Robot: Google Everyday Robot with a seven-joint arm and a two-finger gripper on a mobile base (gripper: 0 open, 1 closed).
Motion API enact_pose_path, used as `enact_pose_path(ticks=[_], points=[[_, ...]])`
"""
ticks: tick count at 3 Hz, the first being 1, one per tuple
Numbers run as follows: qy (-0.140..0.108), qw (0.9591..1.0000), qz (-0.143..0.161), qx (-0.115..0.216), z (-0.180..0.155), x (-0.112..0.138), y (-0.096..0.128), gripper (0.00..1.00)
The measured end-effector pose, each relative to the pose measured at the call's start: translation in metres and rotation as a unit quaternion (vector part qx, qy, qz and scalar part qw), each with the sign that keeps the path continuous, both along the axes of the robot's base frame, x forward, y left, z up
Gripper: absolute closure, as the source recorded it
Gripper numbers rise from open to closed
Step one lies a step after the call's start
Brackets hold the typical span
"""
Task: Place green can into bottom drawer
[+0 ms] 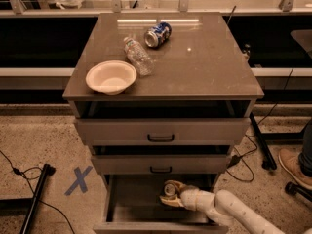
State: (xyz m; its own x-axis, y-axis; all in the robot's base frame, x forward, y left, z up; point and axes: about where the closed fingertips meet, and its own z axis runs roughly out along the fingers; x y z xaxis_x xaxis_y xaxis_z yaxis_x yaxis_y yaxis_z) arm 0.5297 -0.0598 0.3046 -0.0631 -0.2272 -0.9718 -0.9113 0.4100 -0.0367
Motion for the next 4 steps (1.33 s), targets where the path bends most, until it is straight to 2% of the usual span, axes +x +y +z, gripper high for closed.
enact_pose_path(ticks=[1,2,4], points=[[0.012,0.9999,0.002,-0.002,-0.034,0.007,0.002,1.00],[0.021,0.9997,0.001,-0.015,-0.060,0.012,0.003,0.86],[0.006,0.9998,-0.001,-0.017,-0.089,0.017,0.006,0.41]])
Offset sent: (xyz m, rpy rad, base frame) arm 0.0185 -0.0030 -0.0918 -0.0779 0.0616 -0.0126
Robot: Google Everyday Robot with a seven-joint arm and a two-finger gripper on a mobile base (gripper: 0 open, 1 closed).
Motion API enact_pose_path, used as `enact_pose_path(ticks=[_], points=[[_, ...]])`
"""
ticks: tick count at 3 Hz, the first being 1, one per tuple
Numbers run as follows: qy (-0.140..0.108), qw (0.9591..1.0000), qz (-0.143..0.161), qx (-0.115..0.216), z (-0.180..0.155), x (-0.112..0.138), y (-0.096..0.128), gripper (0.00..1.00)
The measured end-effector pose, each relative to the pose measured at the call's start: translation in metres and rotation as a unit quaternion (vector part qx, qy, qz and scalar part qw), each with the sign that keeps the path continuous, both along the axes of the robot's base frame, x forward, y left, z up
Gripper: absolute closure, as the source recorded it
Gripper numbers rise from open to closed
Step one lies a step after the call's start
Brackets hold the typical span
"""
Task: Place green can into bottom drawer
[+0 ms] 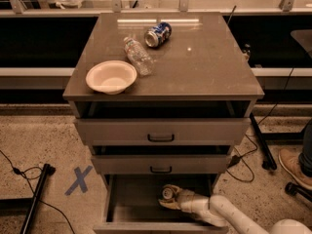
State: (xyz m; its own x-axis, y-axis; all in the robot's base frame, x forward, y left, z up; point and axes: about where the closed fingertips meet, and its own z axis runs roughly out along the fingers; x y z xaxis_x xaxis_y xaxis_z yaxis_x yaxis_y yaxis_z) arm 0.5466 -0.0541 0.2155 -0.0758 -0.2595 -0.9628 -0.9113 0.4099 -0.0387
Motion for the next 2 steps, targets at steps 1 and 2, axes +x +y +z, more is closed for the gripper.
enact_pose_path(ticks=[1,2], points=[[-0.009,0.9999,-0.007,0.006,0.0066,0.0013,-0.0016,0.17],[-0.009,0.9992,-0.014,0.038,0.0157,0.0008,-0.0105,0.00]])
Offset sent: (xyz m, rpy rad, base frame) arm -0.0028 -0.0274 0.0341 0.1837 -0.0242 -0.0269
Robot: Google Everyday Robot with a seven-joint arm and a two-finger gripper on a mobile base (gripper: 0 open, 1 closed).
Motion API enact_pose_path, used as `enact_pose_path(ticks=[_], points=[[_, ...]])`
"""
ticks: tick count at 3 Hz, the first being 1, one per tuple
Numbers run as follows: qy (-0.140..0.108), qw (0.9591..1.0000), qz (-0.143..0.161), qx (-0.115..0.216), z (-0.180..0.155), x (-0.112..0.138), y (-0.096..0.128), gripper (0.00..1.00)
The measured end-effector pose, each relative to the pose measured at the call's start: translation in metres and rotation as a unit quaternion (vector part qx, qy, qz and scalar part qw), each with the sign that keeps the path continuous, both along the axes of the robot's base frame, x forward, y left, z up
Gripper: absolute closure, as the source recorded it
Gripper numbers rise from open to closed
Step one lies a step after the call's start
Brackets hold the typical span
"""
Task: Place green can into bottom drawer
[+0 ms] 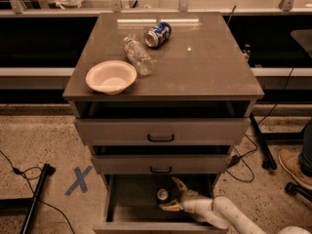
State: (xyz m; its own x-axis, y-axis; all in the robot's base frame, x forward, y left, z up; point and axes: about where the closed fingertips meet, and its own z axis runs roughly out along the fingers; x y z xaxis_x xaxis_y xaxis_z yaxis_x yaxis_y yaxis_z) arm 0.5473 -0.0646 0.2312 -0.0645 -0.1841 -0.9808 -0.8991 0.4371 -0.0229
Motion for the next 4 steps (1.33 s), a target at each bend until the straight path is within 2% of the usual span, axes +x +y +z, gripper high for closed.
enact_pose_path(ticks=[1,2,3,4], points=[[0.003,0.9990,0.002,0.044,0.018,-0.016,-0.018,0.00],[0.012,0.9987,-0.001,0.050,0.035,-0.047,-0.053,0.00],[0.020,0.9987,-0.009,0.045,0.055,-0.087,-0.091,0.00],[0.020,0.9986,-0.014,0.046,0.057,-0.091,-0.095,0.00]])
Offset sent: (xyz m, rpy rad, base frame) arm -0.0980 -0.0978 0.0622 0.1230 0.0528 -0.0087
